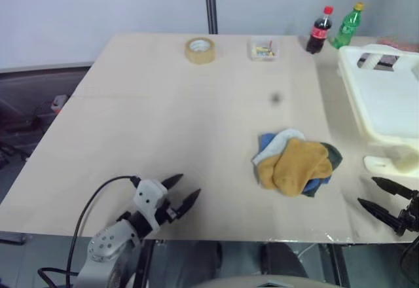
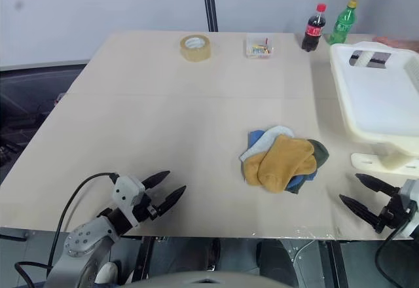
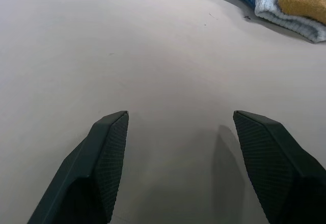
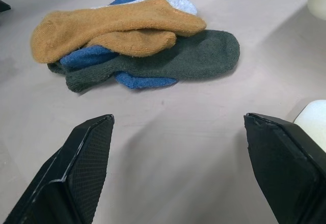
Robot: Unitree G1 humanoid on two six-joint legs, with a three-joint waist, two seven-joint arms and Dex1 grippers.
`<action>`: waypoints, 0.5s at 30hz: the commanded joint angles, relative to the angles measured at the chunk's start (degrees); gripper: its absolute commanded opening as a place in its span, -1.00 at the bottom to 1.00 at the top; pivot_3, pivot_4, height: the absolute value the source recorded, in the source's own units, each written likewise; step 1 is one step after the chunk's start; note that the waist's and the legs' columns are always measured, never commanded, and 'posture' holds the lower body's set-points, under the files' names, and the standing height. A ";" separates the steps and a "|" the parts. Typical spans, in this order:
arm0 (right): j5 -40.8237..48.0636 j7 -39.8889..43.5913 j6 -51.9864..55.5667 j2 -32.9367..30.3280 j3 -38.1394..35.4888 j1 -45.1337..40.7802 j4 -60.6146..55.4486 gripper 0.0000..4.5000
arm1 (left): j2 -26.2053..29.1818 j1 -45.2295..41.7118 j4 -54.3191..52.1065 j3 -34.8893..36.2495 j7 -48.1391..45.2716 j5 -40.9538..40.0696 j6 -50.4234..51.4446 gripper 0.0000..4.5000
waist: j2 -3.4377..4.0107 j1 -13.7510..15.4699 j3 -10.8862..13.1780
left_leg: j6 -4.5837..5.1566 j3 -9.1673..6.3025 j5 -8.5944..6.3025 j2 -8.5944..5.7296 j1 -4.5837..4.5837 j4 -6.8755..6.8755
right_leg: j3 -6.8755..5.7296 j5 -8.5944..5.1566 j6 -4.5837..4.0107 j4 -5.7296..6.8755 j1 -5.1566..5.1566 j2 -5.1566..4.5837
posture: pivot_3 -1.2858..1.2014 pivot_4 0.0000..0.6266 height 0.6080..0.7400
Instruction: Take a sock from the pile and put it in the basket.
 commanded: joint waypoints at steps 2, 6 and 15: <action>1.77 1.53 -0.63 -0.18 -2.43 0.66 -1.83 0.88 | -0.01 -0.82 -0.70 1.72 -2.20 -3.04 -2.08 0.55 | 0.00 0.00 0.01 | 0.00 0.00 0.00 0.00 0.00 0.00 | 0.00 0.00 0.00 0.00 0.00 -0.02 | 0.03 -0.52 1.00; 1.60 2.02 -1.48 0.01 -2.36 0.47 -1.43 0.88 | -0.46 -0.74 -0.45 2.86 -3.16 -4.53 -3.53 0.55 | -0.01 0.01 0.02 | 0.00 -0.01 0.00 0.01 0.01 0.00 | 0.00 0.00 -0.01 0.00 0.00 -0.16 | 0.03 -0.52 1.00; 0.82 2.02 -2.28 0.43 -1.45 -0.71 -0.23 0.88 | 0.14 -0.39 -0.03 3.31 -4.19 -4.39 -4.01 0.55 | -0.05 -0.02 0.06 | 0.00 0.00 0.00 0.00 0.01 0.00 | 0.00 0.00 0.00 0.00 0.00 -0.02 | 0.03 -0.52 1.00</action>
